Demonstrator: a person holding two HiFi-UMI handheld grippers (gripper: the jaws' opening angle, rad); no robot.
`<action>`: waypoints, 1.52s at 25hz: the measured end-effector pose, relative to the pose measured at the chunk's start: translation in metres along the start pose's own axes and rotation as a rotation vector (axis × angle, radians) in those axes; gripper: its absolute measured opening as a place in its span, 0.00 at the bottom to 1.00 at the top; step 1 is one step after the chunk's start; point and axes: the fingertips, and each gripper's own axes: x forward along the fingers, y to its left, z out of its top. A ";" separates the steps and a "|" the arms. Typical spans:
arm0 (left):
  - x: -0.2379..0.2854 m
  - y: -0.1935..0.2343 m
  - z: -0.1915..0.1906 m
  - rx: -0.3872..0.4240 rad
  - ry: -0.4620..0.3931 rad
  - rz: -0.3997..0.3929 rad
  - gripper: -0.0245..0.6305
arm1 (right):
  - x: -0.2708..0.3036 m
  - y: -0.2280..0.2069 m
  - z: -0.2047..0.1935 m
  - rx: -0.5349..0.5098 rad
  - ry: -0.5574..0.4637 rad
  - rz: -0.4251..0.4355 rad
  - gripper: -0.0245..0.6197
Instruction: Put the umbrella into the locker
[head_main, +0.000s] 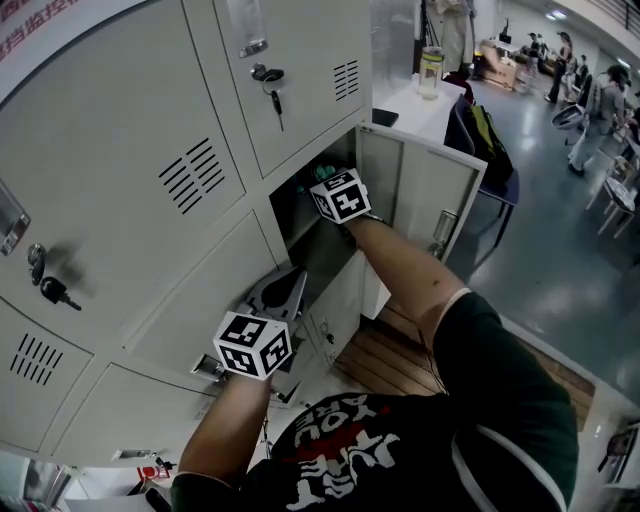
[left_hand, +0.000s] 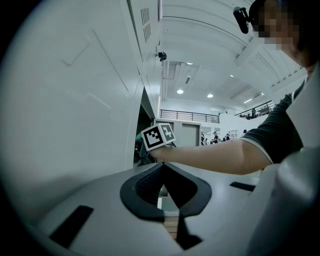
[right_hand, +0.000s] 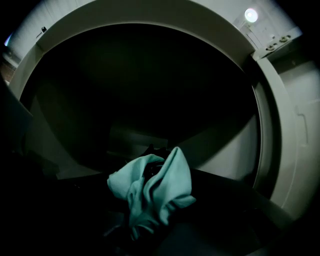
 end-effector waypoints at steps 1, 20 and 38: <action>0.000 0.000 0.001 -0.001 -0.002 0.001 0.05 | 0.002 -0.002 -0.001 -0.003 0.006 -0.003 0.37; -0.001 0.002 -0.005 -0.023 0.004 0.004 0.05 | 0.039 -0.008 -0.002 -0.009 0.049 -0.021 0.37; -0.004 -0.001 -0.007 -0.028 0.005 -0.002 0.05 | 0.035 -0.005 0.001 -0.089 0.047 -0.013 0.59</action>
